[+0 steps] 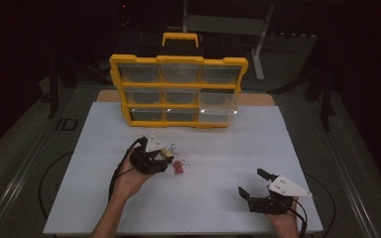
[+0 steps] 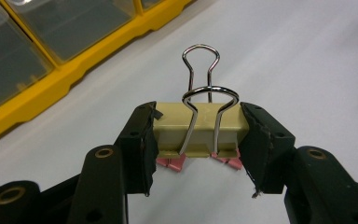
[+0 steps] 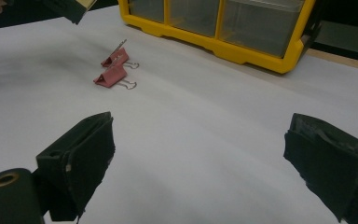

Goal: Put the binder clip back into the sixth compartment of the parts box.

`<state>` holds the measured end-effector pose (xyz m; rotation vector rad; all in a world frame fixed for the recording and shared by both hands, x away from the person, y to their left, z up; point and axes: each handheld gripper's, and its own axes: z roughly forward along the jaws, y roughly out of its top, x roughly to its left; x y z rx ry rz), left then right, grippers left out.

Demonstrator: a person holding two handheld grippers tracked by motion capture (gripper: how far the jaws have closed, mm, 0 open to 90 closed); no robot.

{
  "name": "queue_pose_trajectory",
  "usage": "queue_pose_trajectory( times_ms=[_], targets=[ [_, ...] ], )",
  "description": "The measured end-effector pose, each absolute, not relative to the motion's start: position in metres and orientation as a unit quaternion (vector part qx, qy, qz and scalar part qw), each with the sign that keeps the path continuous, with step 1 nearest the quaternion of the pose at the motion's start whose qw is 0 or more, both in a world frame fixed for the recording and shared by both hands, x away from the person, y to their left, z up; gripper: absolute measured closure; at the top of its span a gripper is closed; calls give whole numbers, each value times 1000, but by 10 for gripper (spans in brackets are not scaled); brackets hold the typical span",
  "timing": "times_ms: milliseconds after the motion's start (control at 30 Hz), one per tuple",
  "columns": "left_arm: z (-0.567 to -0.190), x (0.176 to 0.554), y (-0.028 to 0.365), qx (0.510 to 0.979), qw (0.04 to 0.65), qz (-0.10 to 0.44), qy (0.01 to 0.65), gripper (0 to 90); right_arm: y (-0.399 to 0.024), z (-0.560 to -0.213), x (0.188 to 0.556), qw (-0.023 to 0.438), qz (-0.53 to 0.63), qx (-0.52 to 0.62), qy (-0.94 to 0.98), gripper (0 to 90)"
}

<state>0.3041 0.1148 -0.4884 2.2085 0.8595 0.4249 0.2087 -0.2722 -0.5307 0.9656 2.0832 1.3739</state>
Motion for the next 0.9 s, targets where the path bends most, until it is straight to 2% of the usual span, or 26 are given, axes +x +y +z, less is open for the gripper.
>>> queue_pose_trajectory(
  times_ms=[900],
  targets=[
    [-451,323,113,848,397,174,307,501,-276,-531,211,229,505,356,752,78]
  ],
)
